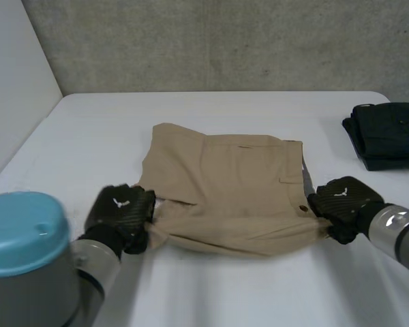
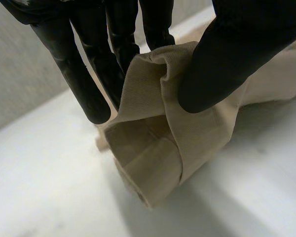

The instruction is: Fold the laundry.

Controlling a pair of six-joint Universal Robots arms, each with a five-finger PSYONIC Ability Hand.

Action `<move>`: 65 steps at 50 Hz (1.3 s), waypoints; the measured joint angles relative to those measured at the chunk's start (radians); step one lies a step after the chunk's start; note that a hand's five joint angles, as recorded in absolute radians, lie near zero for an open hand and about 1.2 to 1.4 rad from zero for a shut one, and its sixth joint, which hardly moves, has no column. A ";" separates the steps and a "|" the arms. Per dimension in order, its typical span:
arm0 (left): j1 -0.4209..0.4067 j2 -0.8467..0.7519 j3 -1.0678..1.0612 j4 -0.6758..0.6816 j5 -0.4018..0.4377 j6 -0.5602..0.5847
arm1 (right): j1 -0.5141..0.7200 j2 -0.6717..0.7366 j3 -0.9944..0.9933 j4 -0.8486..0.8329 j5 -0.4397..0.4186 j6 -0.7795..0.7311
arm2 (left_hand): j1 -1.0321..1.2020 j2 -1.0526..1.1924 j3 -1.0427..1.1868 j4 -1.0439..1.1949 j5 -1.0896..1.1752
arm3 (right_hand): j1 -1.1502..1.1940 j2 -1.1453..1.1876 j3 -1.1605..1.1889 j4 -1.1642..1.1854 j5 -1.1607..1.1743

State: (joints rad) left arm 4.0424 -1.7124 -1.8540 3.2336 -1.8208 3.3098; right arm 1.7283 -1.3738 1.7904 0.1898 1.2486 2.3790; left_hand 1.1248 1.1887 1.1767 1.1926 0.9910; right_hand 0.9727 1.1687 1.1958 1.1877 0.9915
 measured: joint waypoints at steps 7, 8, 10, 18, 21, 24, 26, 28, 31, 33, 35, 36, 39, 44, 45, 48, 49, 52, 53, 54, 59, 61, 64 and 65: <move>0.029 0.190 -0.087 -0.033 0.074 0.040 | -0.006 -0.126 0.007 0.262 0.003 -0.210 | 0.000 -0.016 -0.004 -0.019 -0.004 | 0.000 0.000 0.000 0.000 0.000; 0.030 0.204 -0.095 -0.038 0.082 0.043 | -0.006 -0.135 0.010 0.287 0.003 -0.229 | 0.000 -0.018 -0.004 -0.022 -0.004 | 0.000 0.000 0.000 0.000 0.000; 0.034 0.251 -0.123 -0.062 0.112 0.052 | -0.007 -0.158 0.020 0.356 0.002 -0.282 | 0.000 -0.032 -0.010 -0.037 -0.004 | 0.000 0.000 0.000 0.000 0.000; 0.070 0.257 -0.143 -0.078 0.180 0.076 | -0.003 -0.161 0.014 0.350 -0.015 -0.294 | 0.000 -0.051 -0.037 -0.056 -0.004 | 0.000 0.000 0.000 0.000 0.000; 0.092 0.215 -0.122 -0.053 0.192 0.091 | 0.001 -0.121 -0.012 0.283 -0.017 -0.246 | 0.000 -0.052 -0.038 -0.056 -0.004 | 0.000 0.000 0.000 0.000 0.000; 0.127 0.109 -0.057 0.023 0.205 0.130 | 0.007 -0.021 -0.082 0.183 -0.001 -0.158 | -0.002 -0.057 -0.038 -0.061 -0.004 | 0.000 0.000 0.000 0.000 0.000; 0.141 0.038 -0.007 0.078 0.210 0.153 | 0.009 0.038 -0.130 0.139 0.021 -0.118 | -0.002 -0.059 -0.042 -0.064 -0.014 | 0.000 0.000 0.000 0.000 0.000; 0.151 -0.027 0.042 0.128 0.216 0.173 | 0.011 0.073 -0.164 0.115 0.039 -0.097 | -0.002 -0.061 -0.044 -0.065 -0.021 | 0.000 0.000 0.000 0.000 0.000; 0.163 -0.129 0.127 0.199 0.229 0.199 | 0.026 0.153 -0.247 0.064 0.090 -0.066 | -0.002 -0.061 -0.046 -0.065 -0.023 | 0.000 0.000 0.000 0.000 0.000; 0.172 -0.224 0.216 0.256 0.247 0.220 | 0.049 0.216 -0.319 0.021 0.137 -0.054 | -0.002 -0.061 -0.046 -0.065 -0.023 | 0.000 0.000 0.000 0.000 0.000; 0.178 -0.306 0.296 0.291 0.266 0.235 | 0.063 0.253 -0.361 -0.005 0.163 -0.050 | -0.002 -0.062 -0.046 -0.065 -0.023 | 0.000 0.000 0.000 0.000 0.000; 0.180 -0.352 0.343 0.306 0.277 0.243 | 0.079 0.294 -0.409 -0.035 0.191 -0.046 | -0.002 -0.062 -0.046 -0.065 -0.023 | 0.000 0.000 0.000 0.000 0.004; 0.184 -0.485 0.482 0.334 0.309 0.265 | 0.104 0.386 -0.512 -0.094 0.238 -0.038 | -0.004 -0.066 -0.049 -0.069 -0.028 | 0.000 0.000 0.000 0.000 0.004; 0.187 -0.669 0.682 0.375 0.353 0.291 | 0.129 0.517 -0.657 -0.147 0.274 -0.014 | -0.004 -0.070 -0.057 -0.074 -0.039 | 0.000 0.000 0.000 0.000 0.006; 0.188 -0.704 0.717 0.388 0.362 0.294 | 0.136 0.550 -0.696 -0.155 0.279 -0.004 | -0.004 -0.070 -0.057 -0.074 -0.039 | 0.000 0.000 0.000 0.000 0.007; 0.192 -0.778 0.791 0.442 0.386 0.300 | 0.146 0.619 -0.779 -0.164 0.291 0.017 | -0.001 -0.067 -0.055 -0.072 -0.039 | 0.000 0.000 0.000 0.000 0.007; 0.195 -0.799 0.812 0.462 0.395 0.300 | 0.149 0.644 -0.812 -0.165 0.298 0.023 | -0.001 -0.067 -0.054 -0.071 -0.039 | 0.000 0.000 0.000 0.000 0.007; 0.206 -0.852 0.865 0.523 0.420 0.300 | 0.154 0.703 -0.895 -0.165 0.327 0.034 | 0.000 -0.063 -0.052 -0.063 -0.036 | 0.000 0.000 0.000 0.000 0.007; 0.207 -0.857 0.870 0.528 0.422 0.300 | 0.154 0.709 -0.905 -0.165 0.331 0.035 | 0.000 -0.063 -0.052 -0.063 -0.036 | 0.000 0.000 0.000 0.000 0.007; 0.207 -0.857 0.870 0.528 0.422 0.300 | 0.154 0.709 -0.905 -0.165 0.331 0.035 | 0.000 -0.063 -0.052 -0.063 -0.036 | 0.000 0.000 0.000 0.000 0.007; 0.225 -0.934 0.954 0.583 0.444 0.296 | 0.155 0.804 -1.038 -0.162 0.385 0.034 | -0.086 -0.141 -0.129 -0.143 -0.116 | 0.000 0.000 0.000 0.000 0.007; 0.227 -0.945 0.965 0.587 0.444 0.295 | 0.155 0.822 -1.061 -0.161 0.392 0.033 | -0.131 -0.182 -0.167 -0.185 -0.158 | 0.000 0.000 0.000 0.000 0.007; 0.226 -0.954 0.969 0.591 0.440 0.295 | 0.157 0.842 -1.096 -0.151 0.407 0.034 | -0.568 -0.584 -0.542 -0.569 -0.540 | -0.373 -0.365 -0.360 -0.358 -0.339; 0.226 -0.954 0.967 0.591 0.438 0.295 | 0.158 0.844 -1.100 -0.148 0.410 0.035 | -0.568 -0.584 -0.542 -0.569 -0.540 | -0.491 -0.510 -0.483 -0.481 -0.459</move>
State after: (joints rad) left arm 4.2685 -2.6667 -0.8869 3.8248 -1.3825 3.6044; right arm 1.8867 -0.5300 0.6899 0.0418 1.6588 2.4143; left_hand 0.5570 0.6047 0.6345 0.6239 0.4511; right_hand 0.4820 0.6586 0.7124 0.7072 0.5327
